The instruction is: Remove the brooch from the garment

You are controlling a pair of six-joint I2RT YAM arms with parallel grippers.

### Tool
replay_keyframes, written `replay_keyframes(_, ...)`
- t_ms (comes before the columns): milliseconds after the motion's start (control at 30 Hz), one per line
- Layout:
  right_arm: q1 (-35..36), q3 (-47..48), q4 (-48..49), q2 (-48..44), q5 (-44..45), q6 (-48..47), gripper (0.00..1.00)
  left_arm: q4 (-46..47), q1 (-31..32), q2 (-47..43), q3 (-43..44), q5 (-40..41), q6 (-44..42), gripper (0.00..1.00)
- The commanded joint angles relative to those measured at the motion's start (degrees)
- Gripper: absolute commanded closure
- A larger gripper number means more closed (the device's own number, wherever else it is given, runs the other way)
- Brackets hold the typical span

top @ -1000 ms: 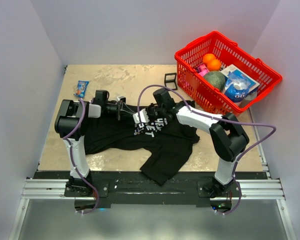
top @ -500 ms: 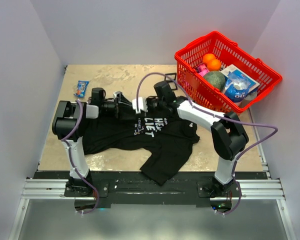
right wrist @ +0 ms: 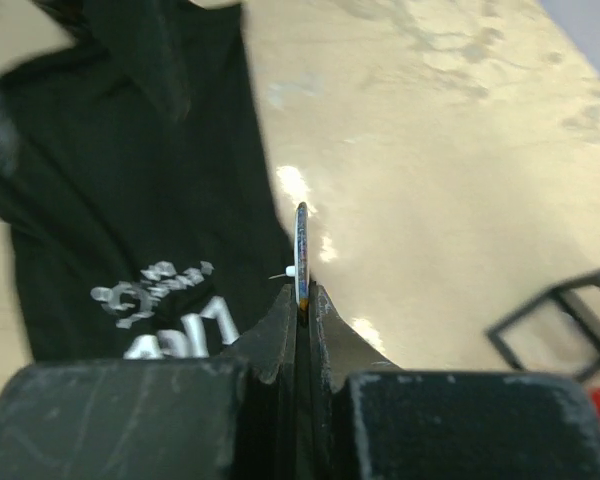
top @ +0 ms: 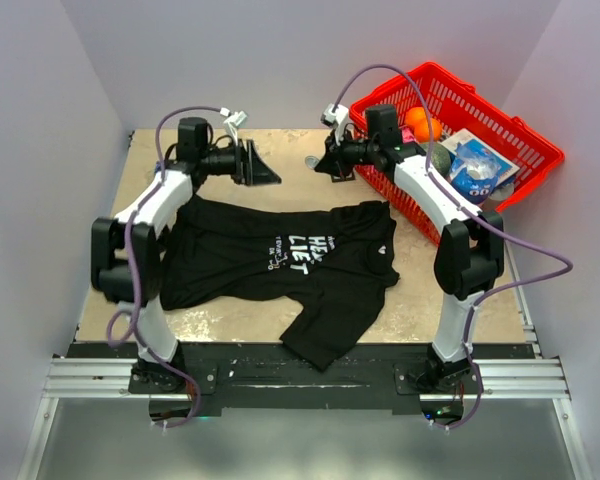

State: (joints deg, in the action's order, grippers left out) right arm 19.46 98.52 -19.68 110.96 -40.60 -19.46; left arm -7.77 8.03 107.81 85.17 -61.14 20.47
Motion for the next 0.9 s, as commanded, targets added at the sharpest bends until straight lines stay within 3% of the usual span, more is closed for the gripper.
replay_keyframes(0,1.2,5.2,-0.1,0.9,-14.3,12.4,0.98,16.7,1.5,-13.1,-11.3,3.1,-17.5,0.23)
replay_keyframes(133,1.2,5.2,3.5,1.3,-22.7,17.9,0.98,18.0,1.6,-12.9,-11.7,0.1,-18.9,0.28)
replay_keyframes(267,1.3,3.5,2.9,0.4,-24.3,15.9,0.96,24.4,1.8,-12.3,-12.4,-3.7,-13.7,0.36)
replay_keyframes(433,1.3,2.7,2.7,-0.2,-25.6,16.0,0.96,25.0,2.1,-11.0,-11.8,-3.4,-12.4,0.38)
replay_keyframes(733,1.6,1.2,2.5,-0.6,-25.1,15.9,0.96,43.8,2.1,-5.4,-10.5,-11.0,12.3,0.49)
replay_keyframes(867,1.7,1.0,3.3,-0.5,-25.2,16.4,0.96,43.8,2.3,-4.2,-9.5,-12.6,13.0,0.55)
